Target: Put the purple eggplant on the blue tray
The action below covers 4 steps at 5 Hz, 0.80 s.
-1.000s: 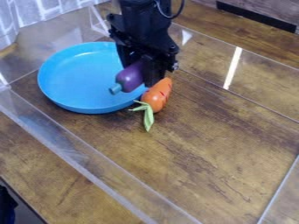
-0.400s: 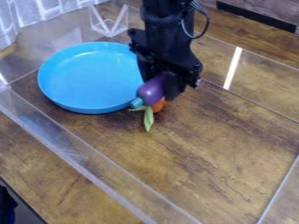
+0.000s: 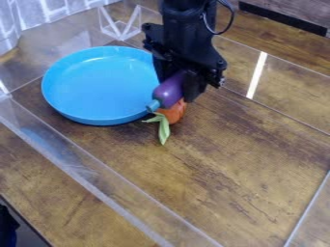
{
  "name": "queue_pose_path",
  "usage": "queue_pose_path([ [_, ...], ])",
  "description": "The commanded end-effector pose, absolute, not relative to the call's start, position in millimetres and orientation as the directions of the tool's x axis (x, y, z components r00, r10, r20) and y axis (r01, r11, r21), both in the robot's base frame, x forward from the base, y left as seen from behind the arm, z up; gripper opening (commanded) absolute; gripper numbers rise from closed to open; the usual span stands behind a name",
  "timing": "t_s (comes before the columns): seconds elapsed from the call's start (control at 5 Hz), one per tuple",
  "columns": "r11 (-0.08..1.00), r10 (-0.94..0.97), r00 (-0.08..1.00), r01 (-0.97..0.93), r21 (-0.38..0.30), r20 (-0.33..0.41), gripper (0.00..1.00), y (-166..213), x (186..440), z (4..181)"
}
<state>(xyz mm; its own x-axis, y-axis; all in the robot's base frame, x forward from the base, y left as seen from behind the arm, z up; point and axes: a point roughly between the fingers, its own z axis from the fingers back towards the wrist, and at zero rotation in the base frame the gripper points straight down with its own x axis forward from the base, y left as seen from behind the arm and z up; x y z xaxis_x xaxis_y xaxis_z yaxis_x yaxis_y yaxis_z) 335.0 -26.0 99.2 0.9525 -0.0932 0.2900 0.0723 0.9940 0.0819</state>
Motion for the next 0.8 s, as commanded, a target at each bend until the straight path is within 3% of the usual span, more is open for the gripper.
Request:
queue_pose_path([
  [0.0,0.997,-0.023,0.925,-0.009,0.082,0.379,0.0,-16,332,134.2],
  [0.2,0.996,-0.021,0.92,-0.016,0.092,0.391,0.0,-8,325,149.4],
  [0.6,0.994,0.009,0.925,-0.051,0.101,0.38,0.0,27,303,146.9],
])
